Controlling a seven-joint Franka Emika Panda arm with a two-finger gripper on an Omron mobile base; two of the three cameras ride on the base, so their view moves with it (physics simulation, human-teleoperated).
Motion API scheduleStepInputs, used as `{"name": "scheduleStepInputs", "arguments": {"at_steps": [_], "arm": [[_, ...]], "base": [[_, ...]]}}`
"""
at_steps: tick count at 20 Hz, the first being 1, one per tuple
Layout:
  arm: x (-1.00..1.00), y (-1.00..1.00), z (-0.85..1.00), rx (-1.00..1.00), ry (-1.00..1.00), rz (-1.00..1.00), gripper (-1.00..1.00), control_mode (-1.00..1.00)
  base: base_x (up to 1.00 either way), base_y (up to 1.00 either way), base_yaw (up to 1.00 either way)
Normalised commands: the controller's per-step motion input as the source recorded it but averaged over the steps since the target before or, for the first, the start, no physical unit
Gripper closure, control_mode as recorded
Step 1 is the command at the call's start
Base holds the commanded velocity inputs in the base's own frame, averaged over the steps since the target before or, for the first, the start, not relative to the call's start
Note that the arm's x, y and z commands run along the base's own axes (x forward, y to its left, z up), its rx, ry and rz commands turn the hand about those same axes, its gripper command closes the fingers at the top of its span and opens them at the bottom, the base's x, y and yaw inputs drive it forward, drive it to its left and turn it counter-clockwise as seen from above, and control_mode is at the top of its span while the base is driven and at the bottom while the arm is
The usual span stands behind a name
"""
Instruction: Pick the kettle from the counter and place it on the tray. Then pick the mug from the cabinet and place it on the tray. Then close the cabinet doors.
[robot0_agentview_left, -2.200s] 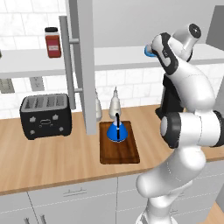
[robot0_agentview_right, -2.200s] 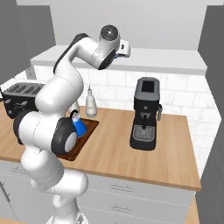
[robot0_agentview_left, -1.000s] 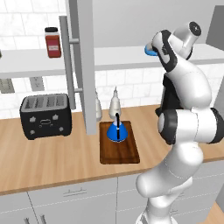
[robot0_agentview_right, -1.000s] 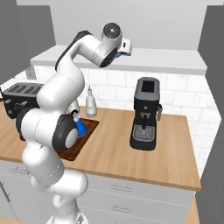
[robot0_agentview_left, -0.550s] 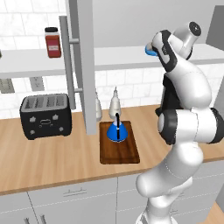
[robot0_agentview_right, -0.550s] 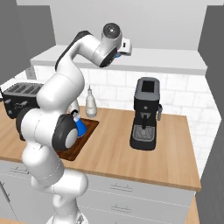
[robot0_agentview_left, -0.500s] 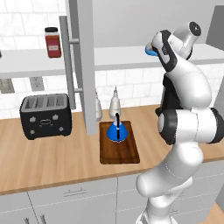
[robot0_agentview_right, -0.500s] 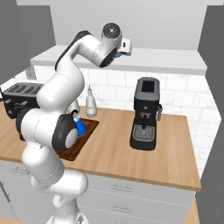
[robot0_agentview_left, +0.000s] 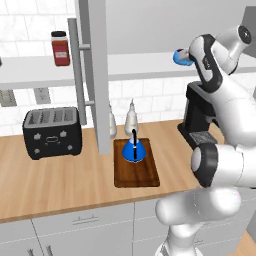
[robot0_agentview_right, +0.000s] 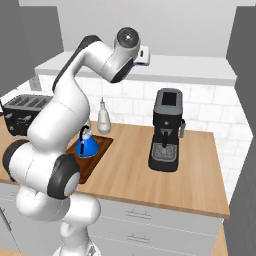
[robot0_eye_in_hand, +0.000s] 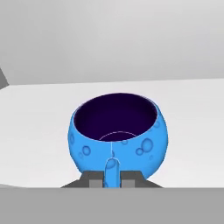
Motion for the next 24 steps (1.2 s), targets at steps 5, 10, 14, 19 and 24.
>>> {"name": "scheduleStepInputs", "arguments": {"at_steps": [5,10,14,19,24], "arm": [[-1.0,-0.09,0.18,0.01,-0.14,0.19,1.0,-1.0],[-0.63,0.19,0.03,-0.02,0.06,0.55,1.0,-1.0],[-0.26,0.56,-0.1,-0.04,0.2,0.72,1.0,-1.0],[-0.14,0.35,-0.24,-0.03,0.08,0.37,1.0,-1.0],[0.0,0.0,0.0,0.0,0.0,0.0,1.0,-1.0]], "base": [[0.0,0.0,0.0],[0.0,0.0,0.0],[0.0,0.0,0.0],[0.0,0.0,0.0],[0.0,0.0,0.0]]}}
